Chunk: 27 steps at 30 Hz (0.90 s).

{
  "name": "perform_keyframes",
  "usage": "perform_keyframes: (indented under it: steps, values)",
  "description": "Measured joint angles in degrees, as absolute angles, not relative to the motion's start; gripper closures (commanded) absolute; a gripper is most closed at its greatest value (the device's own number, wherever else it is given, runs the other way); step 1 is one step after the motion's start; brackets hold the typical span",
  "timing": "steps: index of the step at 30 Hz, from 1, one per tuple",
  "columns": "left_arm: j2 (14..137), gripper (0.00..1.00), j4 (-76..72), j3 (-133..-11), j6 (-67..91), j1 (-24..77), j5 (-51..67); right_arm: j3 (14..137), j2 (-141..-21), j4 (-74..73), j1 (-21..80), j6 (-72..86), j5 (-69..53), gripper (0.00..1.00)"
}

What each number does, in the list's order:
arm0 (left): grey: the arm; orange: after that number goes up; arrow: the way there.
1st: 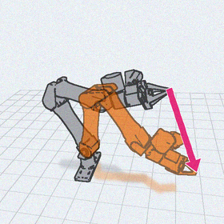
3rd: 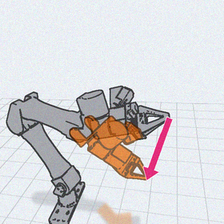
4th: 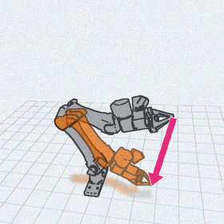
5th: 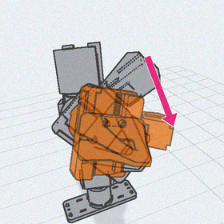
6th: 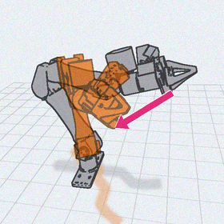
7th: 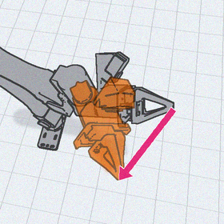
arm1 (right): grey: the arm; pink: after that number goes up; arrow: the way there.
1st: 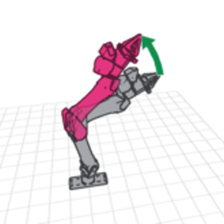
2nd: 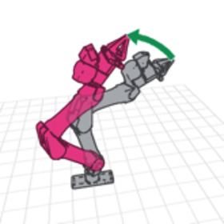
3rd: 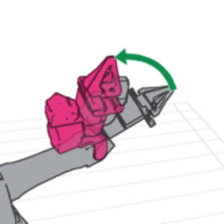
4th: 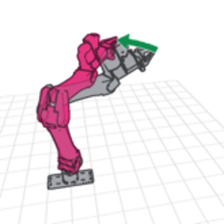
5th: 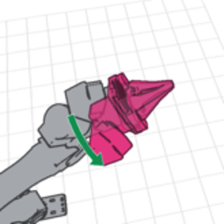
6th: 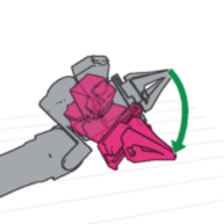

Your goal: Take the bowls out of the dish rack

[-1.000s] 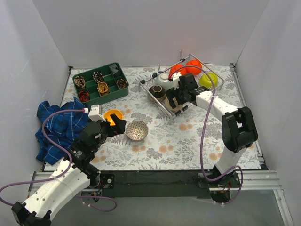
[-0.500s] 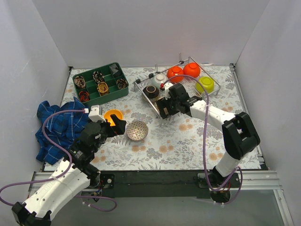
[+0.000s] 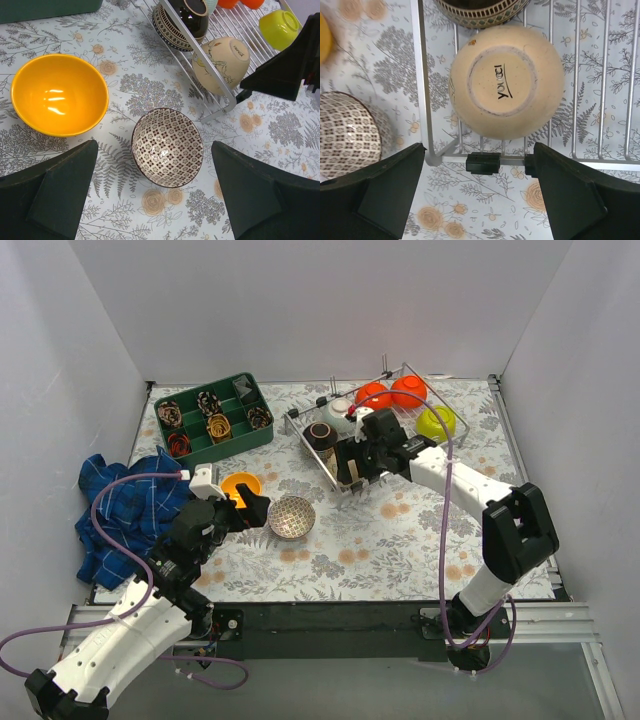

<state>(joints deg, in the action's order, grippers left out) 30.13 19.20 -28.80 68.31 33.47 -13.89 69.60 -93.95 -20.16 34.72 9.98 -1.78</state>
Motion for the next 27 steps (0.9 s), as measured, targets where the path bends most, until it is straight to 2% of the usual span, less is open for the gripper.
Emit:
perform_keyframes:
  steps: [11, 19, 27]
  values:
    - [30.2, 0.02, 19.1, -28.8, 68.1, 33.5, -12.9, 73.4, -93.2, -18.9, 26.1, 23.4, -11.3, 0.01]
    - [30.8, 0.02, 18.8, -28.7, 67.8, 33.5, -12.4, 73.3, -99.6, -14.3, 21.2, 30.6, -16.5, 0.02]
    - [30.6, 0.02, 18.8, -28.6, 67.6, 33.5, -11.4, 69.9, -103.4, -9.9, 20.6, 36.0, -21.5, 0.01]
